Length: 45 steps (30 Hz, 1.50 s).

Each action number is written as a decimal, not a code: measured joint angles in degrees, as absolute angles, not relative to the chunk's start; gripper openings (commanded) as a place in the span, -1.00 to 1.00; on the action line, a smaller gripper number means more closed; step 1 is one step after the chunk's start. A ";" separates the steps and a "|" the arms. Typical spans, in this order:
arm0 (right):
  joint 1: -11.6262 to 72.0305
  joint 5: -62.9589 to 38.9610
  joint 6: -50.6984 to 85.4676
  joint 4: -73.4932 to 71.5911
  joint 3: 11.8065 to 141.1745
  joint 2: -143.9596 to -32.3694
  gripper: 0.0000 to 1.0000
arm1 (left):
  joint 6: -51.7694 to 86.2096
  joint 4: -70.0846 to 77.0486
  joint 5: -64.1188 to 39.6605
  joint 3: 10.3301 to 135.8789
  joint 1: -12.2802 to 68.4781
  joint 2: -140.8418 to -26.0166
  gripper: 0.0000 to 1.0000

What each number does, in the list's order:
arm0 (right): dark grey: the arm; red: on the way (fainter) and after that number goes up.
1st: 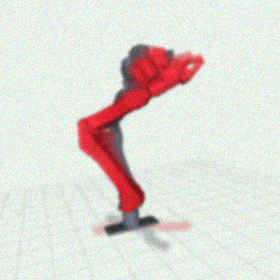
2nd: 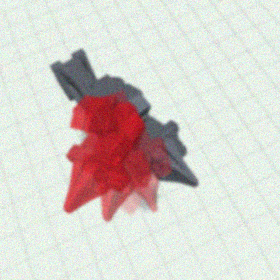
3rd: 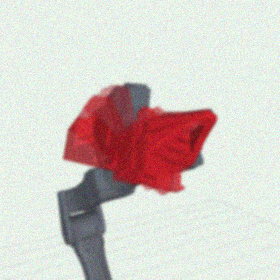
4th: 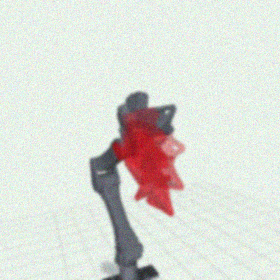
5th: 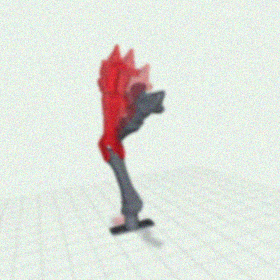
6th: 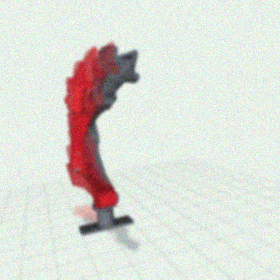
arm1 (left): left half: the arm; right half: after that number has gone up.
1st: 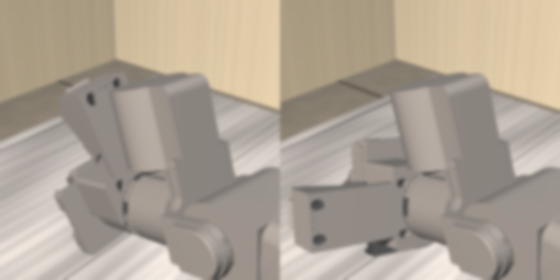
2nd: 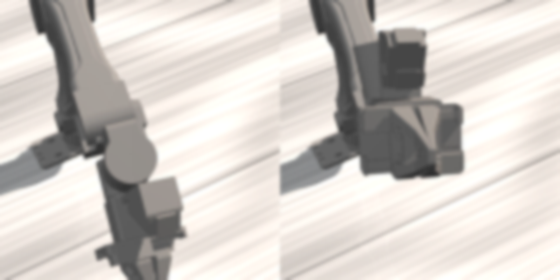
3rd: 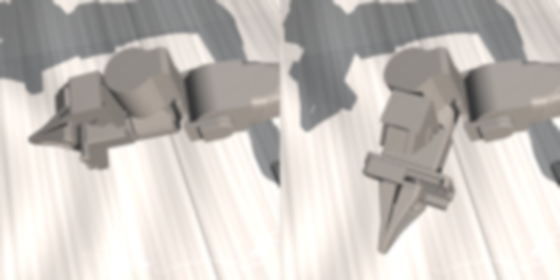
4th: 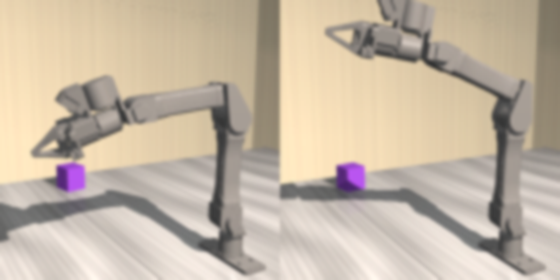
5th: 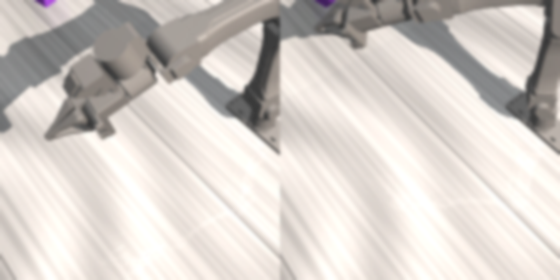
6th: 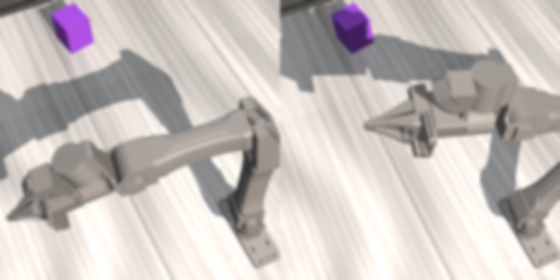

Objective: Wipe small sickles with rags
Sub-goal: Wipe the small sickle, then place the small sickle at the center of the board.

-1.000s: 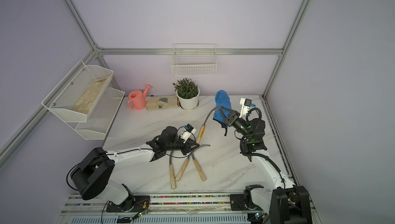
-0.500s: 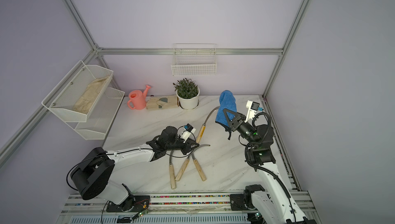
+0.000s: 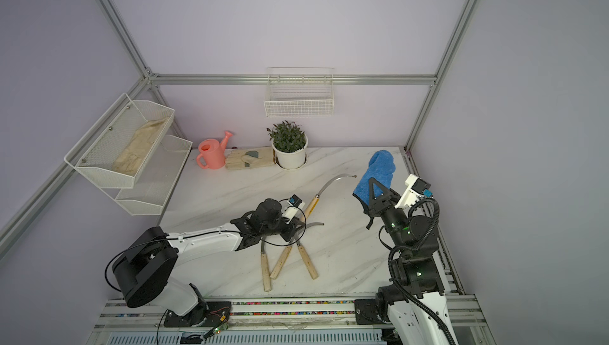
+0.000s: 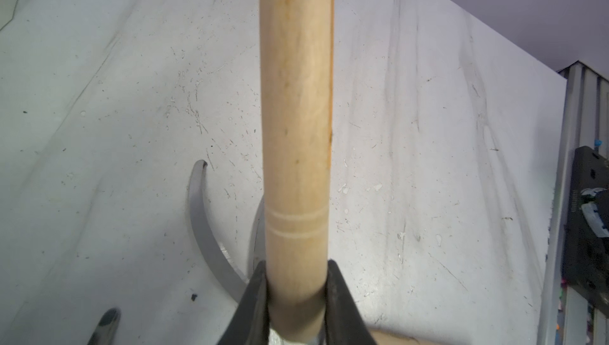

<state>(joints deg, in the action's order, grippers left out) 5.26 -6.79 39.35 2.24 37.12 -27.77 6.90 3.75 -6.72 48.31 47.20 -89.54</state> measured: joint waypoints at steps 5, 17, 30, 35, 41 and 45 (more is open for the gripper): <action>5.26 6.92 39.40 7.51 30.24 -24.38 -1.00 | 4.58 -0.05 0.19 53.76 50.46 -94.13 -1.00; 5.26 23.20 41.71 11.22 20.75 -24.62 -1.00 | 1.26 -16.58 9.45 78.74 53.58 -112.27 -1.00; 5.26 21.78 41.69 6.24 18.17 -27.90 -1.00 | -1.08 -32.32 12.64 103.83 54.70 -130.41 -1.00; 5.26 18.57 39.94 -1.50 16.69 -34.44 -1.00 | -2.87 -34.72 12.05 107.98 54.85 -133.34 -1.00; 5.26 12.29 37.78 -11.09 19.90 -54.02 -1.00 | -4.73 -35.35 10.87 110.15 54.89 -135.35 -1.00; 5.26 9.21 36.80 -15.03 24.80 -67.00 -1.00 | -5.74 -35.75 9.89 110.41 54.89 -135.48 -0.79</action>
<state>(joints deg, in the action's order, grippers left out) 5.26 9.21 36.80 -15.03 24.80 -67.00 -5.74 -35.75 9.89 110.41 54.89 -135.48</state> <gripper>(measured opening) 0.204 0.223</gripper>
